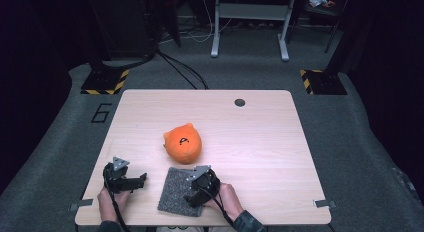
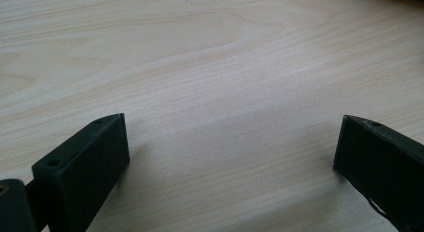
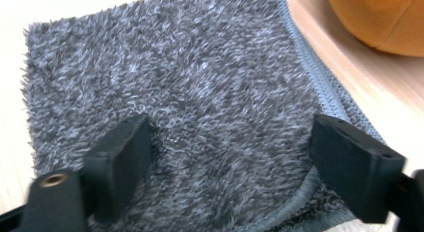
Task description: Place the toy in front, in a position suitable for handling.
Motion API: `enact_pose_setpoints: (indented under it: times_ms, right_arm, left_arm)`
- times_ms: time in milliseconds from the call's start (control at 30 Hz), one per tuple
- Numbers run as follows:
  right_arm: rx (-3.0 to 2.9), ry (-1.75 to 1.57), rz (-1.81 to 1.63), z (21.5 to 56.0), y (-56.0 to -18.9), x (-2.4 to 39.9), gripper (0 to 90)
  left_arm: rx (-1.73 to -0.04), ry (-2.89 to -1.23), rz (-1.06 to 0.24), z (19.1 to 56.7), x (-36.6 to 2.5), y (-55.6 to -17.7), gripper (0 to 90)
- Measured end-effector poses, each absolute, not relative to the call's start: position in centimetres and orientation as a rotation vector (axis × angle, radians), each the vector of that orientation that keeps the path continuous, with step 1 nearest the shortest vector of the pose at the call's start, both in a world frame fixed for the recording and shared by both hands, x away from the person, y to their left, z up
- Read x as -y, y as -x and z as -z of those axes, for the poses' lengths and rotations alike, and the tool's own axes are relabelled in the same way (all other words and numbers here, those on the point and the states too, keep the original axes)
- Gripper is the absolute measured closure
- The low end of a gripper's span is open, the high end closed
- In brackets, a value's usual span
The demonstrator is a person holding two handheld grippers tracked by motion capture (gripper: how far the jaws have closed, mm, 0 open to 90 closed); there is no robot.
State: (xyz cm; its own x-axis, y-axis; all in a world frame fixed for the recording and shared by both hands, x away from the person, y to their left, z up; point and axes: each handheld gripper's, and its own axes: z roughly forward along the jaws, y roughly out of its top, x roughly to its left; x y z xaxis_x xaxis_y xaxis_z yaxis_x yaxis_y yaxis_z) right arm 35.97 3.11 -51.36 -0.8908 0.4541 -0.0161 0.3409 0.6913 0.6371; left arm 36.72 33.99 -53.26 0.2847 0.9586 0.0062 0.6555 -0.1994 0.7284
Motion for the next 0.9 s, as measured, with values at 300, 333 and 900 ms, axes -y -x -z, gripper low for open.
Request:
enact_pose_setpoints:
  times_ms: [300, 333, 900]
  right_arm:
    - [-2.739, -0.631, -1.0, 51.3, -35.8, -2.6, 38.6]
    - [-2.741, -0.618, -1.003, 51.3, -35.8, -2.5, 42.2]
    - [-2.676, -0.628, -1.098, 51.4, -35.3, -1.5, 71.1]
  left_arm:
    - [-1.443, -1.939, -0.631, 53.3, -34.0, -36.7, 1.0]
    - [-1.443, -1.939, -0.631, 53.3, -34.0, -36.7, 1.0]
    - [-1.442, -1.936, -0.634, 53.3, -34.0, -36.7, 1.1]
